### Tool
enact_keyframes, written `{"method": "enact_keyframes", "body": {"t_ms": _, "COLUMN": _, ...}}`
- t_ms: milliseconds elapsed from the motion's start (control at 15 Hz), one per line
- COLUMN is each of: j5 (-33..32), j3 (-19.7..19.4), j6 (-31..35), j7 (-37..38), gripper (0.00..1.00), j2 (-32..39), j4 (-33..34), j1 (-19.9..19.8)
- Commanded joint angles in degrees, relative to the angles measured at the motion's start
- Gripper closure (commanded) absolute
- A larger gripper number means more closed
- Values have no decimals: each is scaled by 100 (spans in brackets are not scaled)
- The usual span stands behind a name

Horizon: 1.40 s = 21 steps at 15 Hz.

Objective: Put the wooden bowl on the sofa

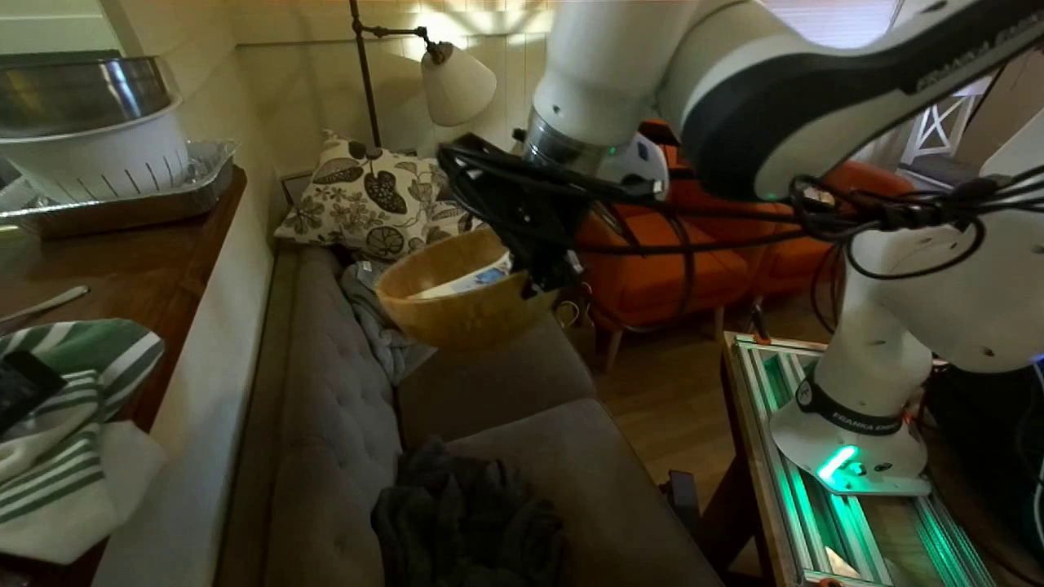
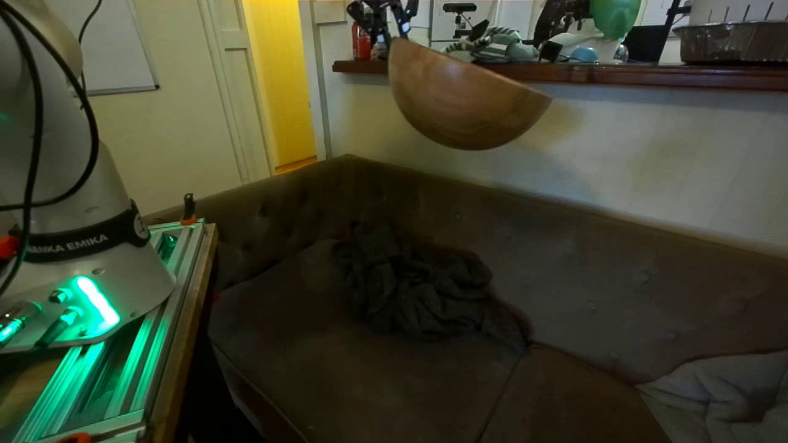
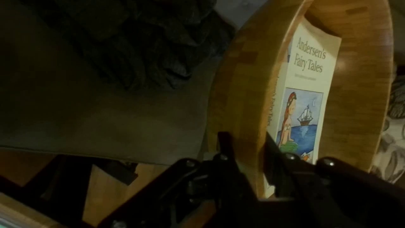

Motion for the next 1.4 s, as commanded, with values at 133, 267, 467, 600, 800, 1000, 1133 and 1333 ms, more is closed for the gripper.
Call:
{"method": "enact_keyframes", "body": {"t_ms": 133, "j5": 549, "j3": 675, "j6": 233, "j7": 246, "gripper": 94, "j2": -916, "j4": -860, "j1": -1425}}
{"method": "enact_keyframes", "body": {"t_ms": 267, "j5": 549, "j3": 592, "j6": 937, "j7": 154, "gripper": 94, "j2": -793, "j4": -993, "j1": -1612}}
{"method": "enact_keyframes", "body": {"t_ms": 467, "j5": 135, "j3": 122, "j6": 2306, "j7": -395, "gripper": 94, "j2": 322, "j4": -535, "j1": -1908}}
{"method": "enact_keyframes", "body": {"t_ms": 600, "j5": 66, "j3": 39, "j6": 3214, "j7": -663, "gripper": 94, "j2": 1133, "j4": -226, "j1": -1879}}
{"method": "enact_keyframes", "body": {"t_ms": 800, "j5": 402, "j3": -204, "j6": 4072, "j7": -1448, "gripper": 94, "j2": 2342, "j4": 375, "j1": -1520}}
{"method": "enact_keyframes", "body": {"t_ms": 1000, "j5": 870, "j3": 146, "j6": 4000, "j7": -2227, "gripper": 94, "j2": 3430, "j4": 1038, "j1": -1659}}
{"method": "enact_keyframes", "body": {"t_ms": 1133, "j5": 1494, "j3": -280, "j6": 3812, "j7": -2660, "gripper": 94, "j2": 3854, "j4": 1148, "j1": -1181}}
{"method": "enact_keyframes", "body": {"t_ms": 1333, "j5": 1895, "j3": -941, "j6": 3504, "j7": -2126, "gripper": 94, "j2": 4142, "j4": 902, "j1": -641}}
